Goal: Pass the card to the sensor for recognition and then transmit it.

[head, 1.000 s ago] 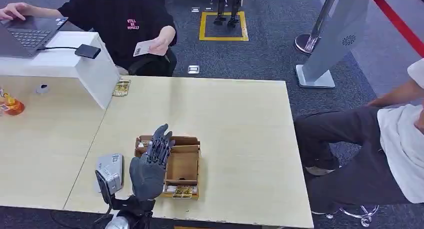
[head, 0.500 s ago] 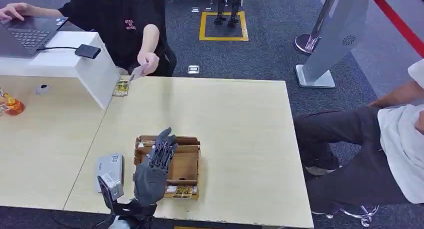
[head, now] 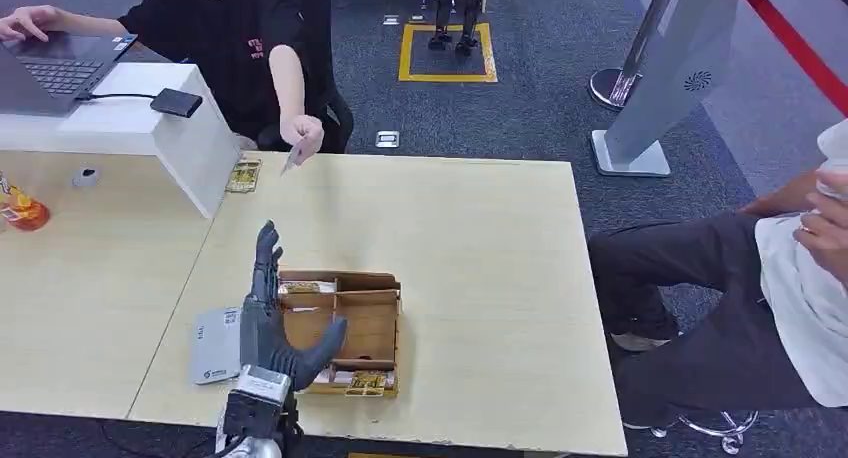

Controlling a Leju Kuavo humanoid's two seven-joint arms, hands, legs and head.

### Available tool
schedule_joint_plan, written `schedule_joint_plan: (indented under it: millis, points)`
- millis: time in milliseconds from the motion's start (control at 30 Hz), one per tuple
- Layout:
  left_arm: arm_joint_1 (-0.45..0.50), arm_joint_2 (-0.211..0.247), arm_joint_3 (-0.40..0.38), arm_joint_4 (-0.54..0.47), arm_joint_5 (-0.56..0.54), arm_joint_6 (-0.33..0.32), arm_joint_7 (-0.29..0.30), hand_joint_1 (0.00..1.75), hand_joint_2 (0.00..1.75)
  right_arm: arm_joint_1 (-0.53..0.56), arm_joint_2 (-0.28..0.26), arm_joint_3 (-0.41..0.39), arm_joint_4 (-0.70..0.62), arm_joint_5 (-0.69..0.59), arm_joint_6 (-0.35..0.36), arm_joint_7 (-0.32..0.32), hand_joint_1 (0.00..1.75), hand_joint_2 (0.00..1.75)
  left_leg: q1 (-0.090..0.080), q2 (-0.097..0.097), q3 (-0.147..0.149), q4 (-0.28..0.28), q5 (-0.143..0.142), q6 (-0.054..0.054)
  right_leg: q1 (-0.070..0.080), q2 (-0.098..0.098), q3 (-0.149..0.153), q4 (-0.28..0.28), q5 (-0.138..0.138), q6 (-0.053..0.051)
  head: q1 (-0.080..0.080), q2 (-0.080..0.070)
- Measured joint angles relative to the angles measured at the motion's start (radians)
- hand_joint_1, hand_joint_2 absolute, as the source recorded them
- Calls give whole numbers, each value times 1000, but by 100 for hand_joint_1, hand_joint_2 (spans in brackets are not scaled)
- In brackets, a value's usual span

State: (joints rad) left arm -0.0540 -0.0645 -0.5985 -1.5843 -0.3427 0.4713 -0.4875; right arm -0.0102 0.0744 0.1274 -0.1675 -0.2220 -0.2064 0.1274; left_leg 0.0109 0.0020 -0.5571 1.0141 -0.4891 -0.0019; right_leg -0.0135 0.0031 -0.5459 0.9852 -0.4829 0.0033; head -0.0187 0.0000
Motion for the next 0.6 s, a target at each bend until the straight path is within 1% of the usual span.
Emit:
schedule_joint_plan:
  millis: [67,133,167,200,300,433,500,600]
  points:
    - [-23,-3,0,2,-94,84,18,0,175,0,0,4,0,12,6,1,0,0,0,0,0,0,0,0,0,0,0,0,0,0,0,0]
    - [-58,-3,0,13,-228,173,62,0,175,0,0,14,0,27,16,2,0,0,0,0,0,0,0,0,0,0,0,0,0,0,0,0]
    - [-75,-3,0,19,-265,185,75,0,175,-1,0,18,0,32,18,2,0,0,0,-1,0,0,0,0,0,0,0,0,0,0,0,0]
    - [-87,-3,0,24,-290,187,85,0,175,-1,0,21,0,34,19,3,0,0,0,-1,0,0,0,0,0,0,0,0,0,0,0,0]
    - [-125,-4,7,45,-422,190,134,0,175,-1,0,32,0,51,30,5,0,0,0,-1,0,0,0,0,0,0,0,0,0,0,0,0]
    - [-180,-24,44,93,-581,191,188,0,175,-3,0,51,0,67,40,10,0,0,0,-1,0,0,0,0,0,0,0,0,0,0,0,0]
    - [-206,-29,64,121,-624,192,214,0,175,-3,0,56,0,74,47,11,0,0,0,-1,0,0,0,0,0,0,0,0,0,0,0,0]
    - [-254,-35,81,173,-636,192,250,0,175,-5,-1,69,0,84,52,11,0,0,0,-1,0,0,0,0,0,0,0,0,0,0,0,0]
